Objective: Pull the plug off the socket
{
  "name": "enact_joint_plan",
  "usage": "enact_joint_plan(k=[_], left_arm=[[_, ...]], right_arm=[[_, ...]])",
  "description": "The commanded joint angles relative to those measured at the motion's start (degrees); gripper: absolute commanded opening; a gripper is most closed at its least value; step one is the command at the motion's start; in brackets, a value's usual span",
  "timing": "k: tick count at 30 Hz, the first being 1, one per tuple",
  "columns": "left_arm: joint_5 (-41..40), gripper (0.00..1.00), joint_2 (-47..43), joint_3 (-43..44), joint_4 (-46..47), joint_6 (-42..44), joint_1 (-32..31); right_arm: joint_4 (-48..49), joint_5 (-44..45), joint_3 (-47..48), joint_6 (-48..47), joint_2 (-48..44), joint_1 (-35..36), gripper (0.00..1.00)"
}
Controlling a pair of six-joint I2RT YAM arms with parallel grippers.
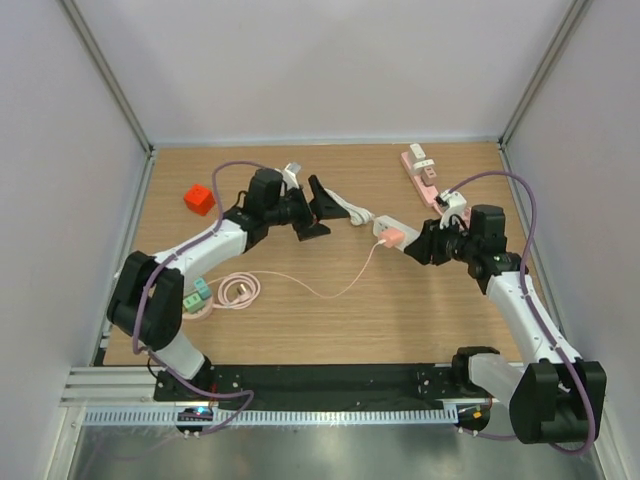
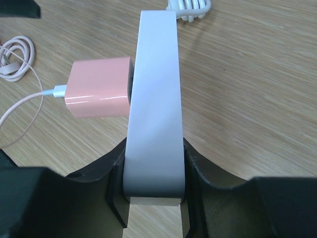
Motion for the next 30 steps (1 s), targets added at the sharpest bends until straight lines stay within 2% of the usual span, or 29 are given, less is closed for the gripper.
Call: enact_joint_plan(k=[1,9,12,15,19,26,29,30], left_arm=[[-5.0,0.94,1.9,-2.5,15.6,-16.6,-4.2],[-10.6,0.89,11.1,3.9,21.3,-30.6,-11.9],[-12.2,0.84,13.3,5.4,21.5,-33.2,-13.7],[-14.2,0.74,14.6,6.4,22.1,-35.5,-15.1],[-17.1,0.65,15.1,6.2,21.9,-38.3,-16.1],[-20.6,0.60,15.6,5.8,22.7,-41.8,-17.1],[-21.3,0.51,16.5,6.5,24.7,-43.7,-17.6],[-21.9,0.41,16.8,6.7,25.7,-44.2,-17.7]], right_arm=[[7.0,-0.7,-0.3,1.2,-2.6,1.7,0.01],[7.8,1.6,-0.5,1.4,-2.4,2.5,0.01],[7.9,2.3,-0.6,1.4,-2.6,2.6,0.01],[7.9,3.2,-0.6,1.5,-2.7,2.8,0.01],[8.1,4.1,-0.7,1.7,-2.9,2.7,0.01],[9.1,5.0,-1.1,2.4,-3.4,3.0,0.01],[9.8,5.8,-1.4,2.6,-3.6,3.0,0.01],[9.9,6.0,-1.5,2.6,-3.7,3.1,0.01]])
